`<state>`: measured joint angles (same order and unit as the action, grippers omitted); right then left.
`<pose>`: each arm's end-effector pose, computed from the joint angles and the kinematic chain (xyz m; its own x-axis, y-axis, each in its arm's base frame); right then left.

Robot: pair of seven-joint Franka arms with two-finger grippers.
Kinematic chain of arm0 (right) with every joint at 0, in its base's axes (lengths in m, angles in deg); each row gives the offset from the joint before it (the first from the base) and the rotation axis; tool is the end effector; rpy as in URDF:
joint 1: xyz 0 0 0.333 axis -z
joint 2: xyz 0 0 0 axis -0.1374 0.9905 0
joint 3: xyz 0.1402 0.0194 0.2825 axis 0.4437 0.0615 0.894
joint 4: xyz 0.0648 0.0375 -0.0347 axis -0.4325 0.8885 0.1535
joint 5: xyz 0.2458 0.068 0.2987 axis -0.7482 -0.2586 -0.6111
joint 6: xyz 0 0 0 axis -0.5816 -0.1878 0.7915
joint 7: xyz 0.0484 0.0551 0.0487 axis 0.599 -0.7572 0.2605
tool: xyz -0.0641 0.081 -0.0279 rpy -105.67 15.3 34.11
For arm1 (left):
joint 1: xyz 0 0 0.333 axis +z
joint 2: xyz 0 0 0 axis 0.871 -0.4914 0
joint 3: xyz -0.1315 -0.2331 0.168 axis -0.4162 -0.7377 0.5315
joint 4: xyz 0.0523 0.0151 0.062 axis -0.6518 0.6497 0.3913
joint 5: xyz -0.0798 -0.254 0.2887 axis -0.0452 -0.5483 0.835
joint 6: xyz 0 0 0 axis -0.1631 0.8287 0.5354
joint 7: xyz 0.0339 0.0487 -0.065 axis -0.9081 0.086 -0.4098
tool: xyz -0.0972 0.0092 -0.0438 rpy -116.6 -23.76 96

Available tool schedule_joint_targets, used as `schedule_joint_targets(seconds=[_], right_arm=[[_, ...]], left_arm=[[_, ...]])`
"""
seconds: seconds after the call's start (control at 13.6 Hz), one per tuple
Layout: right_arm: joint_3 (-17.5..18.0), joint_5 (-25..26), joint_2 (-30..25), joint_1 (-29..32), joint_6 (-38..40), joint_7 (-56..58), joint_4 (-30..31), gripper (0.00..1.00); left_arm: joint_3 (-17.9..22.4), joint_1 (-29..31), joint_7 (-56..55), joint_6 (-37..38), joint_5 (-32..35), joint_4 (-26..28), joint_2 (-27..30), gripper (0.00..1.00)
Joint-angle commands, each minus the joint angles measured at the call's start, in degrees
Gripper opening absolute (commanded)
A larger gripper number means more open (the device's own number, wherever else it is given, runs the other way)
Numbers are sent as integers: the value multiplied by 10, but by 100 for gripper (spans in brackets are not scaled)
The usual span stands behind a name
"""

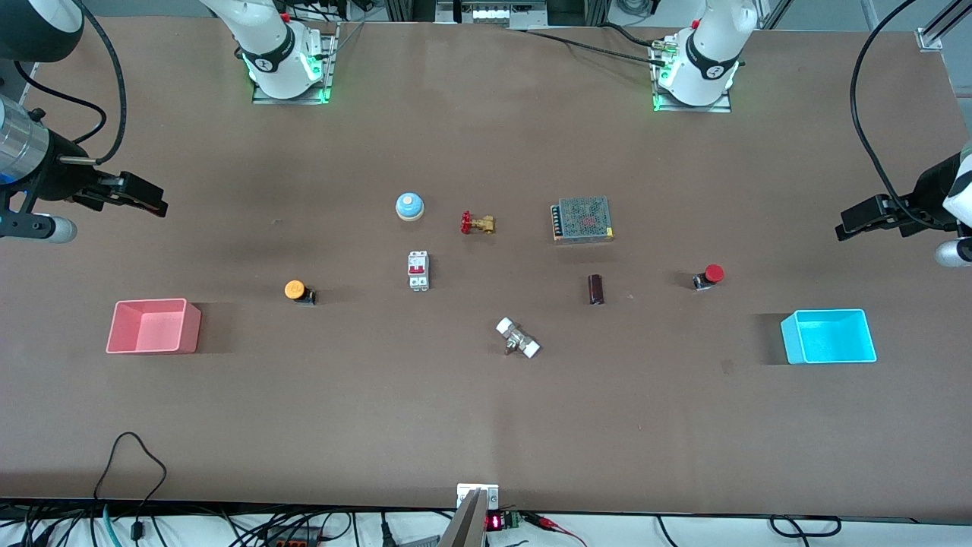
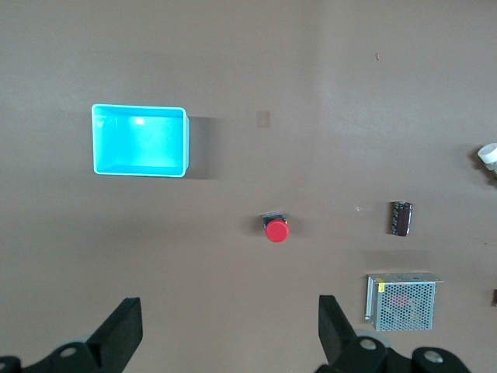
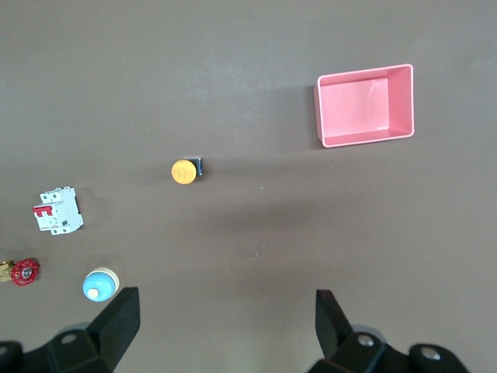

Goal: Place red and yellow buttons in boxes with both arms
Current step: 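Reach the right gripper to the yellow button while the left reaches the red button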

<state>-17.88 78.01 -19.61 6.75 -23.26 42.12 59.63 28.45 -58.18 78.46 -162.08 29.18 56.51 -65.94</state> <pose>0.5873 0.0327 0.5841 0.9928 -0.0937 -0.0744 -0.0936 -0.9956 0.0051 0.5987 0.0303 0.5771 0.9952 0.0910 -0.0354 0.0922 -0.9952 0.0341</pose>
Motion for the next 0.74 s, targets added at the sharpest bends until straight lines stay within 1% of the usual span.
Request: schedule_joint_targets(seconds=[0.0,0.15,0.29,0.44,0.51,0.66], right_arm=[[1,-6,-5,4,1,-5,5,100],[1,-5,-5,4,2,-5,5,100],[3,-6,14,-3,6,1,5,100],[3,-8,50,-32,0,-5,7,100],[3,-7,63,-49,-14,-7,9,100],[2,-5,91,-63,-91,-7,27,100]], left_arm=[[-3,1,1,4,15,21,21,100],[-4,-3,1,4,20,20,16,100],[-5,-4,1,7,20,22,5,100],[-7,-5,-1,11,20,25,-19,100],[-8,-5,-4,13,20,31,-34,100],[-8,-7,-4,5,21,40,-80,100]])
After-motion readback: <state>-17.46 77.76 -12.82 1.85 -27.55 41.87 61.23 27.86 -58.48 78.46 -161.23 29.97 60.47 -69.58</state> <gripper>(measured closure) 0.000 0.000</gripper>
